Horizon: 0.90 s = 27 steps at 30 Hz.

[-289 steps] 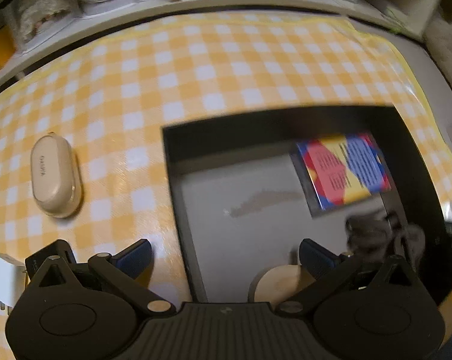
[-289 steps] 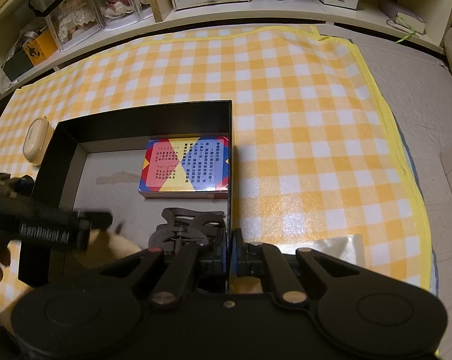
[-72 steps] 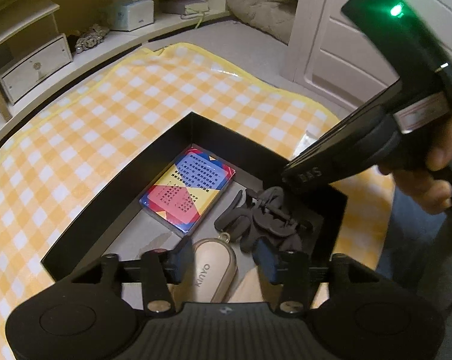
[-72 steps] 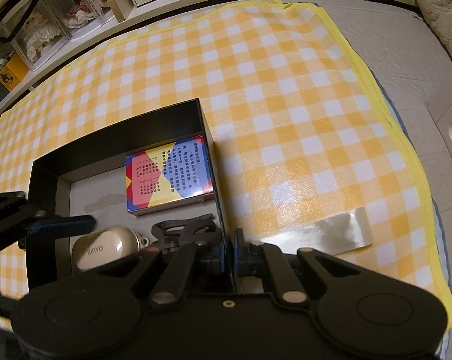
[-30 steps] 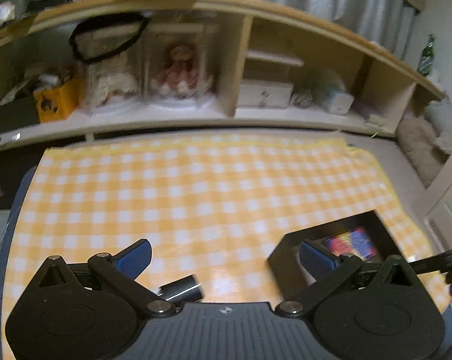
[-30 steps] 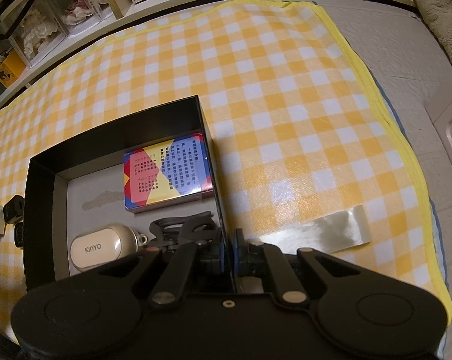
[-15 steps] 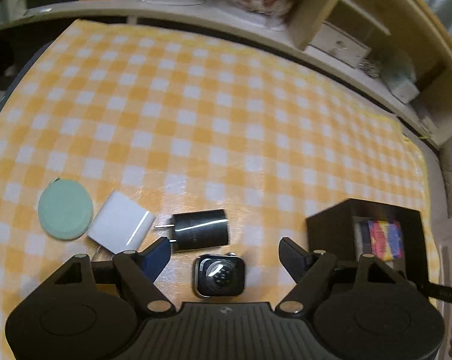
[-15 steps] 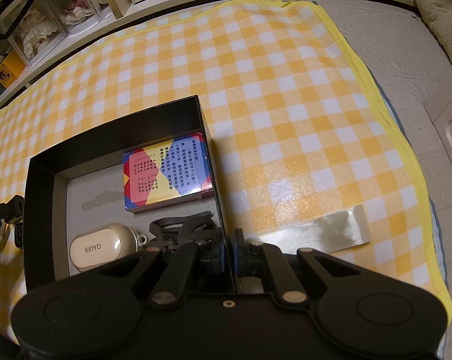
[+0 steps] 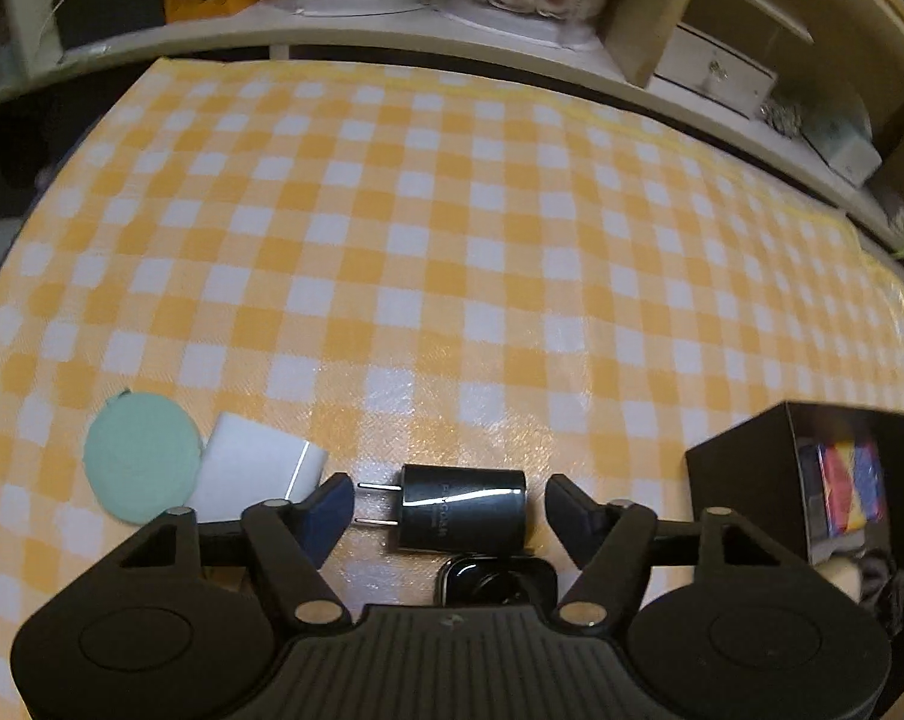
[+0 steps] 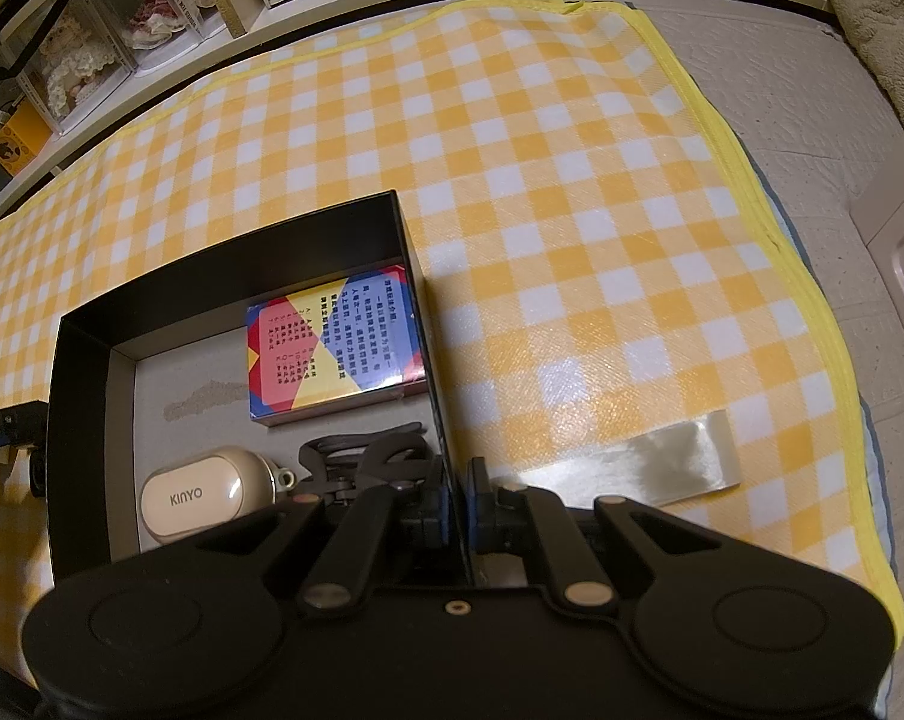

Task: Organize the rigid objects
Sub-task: 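Close the left gripper on the black charger plug and lift it, then carry the charger plug into the black box and open the left gripper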

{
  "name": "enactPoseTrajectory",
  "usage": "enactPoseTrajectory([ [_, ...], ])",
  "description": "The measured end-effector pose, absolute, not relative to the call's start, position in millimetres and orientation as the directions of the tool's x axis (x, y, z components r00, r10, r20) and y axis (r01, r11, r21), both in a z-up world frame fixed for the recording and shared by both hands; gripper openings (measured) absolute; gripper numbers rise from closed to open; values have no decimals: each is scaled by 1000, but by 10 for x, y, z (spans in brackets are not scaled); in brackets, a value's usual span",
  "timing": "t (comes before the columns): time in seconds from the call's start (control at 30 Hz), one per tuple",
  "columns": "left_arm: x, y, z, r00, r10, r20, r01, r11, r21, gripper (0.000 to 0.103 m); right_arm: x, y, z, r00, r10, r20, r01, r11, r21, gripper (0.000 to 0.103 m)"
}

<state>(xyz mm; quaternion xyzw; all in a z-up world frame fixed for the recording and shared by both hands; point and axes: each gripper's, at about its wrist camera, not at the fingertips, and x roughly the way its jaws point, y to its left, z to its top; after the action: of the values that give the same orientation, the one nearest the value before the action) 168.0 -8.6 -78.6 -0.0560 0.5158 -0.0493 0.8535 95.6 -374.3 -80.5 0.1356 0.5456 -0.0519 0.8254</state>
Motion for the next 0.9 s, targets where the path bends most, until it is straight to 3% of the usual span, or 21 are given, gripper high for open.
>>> enactPoseTrajectory([
  [0.1,1689,-106,-792,460,-133,-878,48,991,-125,61,955,-3744,-805,400,62,-915,234,958,168,6],
  [0.33,1736,-164,-735,482,-150,-863,79,989,-127,61,954,-3745,-805,399,62,-915,233,958,167,6],
  [0.53,1665,-265,-412,581,-235,-779,147,972,-183,61,952,-3744,-803,400,63,-915,233,958,167,6],
  [0.8,1467,-846,-36,594,-425,-683,494,863,-107,61,953,-3741,-803,400,63,-914,233,958,168,6],
  [0.9,1369,-1147,-40,548,-447,-707,619,785,-17,61,946,-3747,-803,401,63,-914,231,958,168,6],
])
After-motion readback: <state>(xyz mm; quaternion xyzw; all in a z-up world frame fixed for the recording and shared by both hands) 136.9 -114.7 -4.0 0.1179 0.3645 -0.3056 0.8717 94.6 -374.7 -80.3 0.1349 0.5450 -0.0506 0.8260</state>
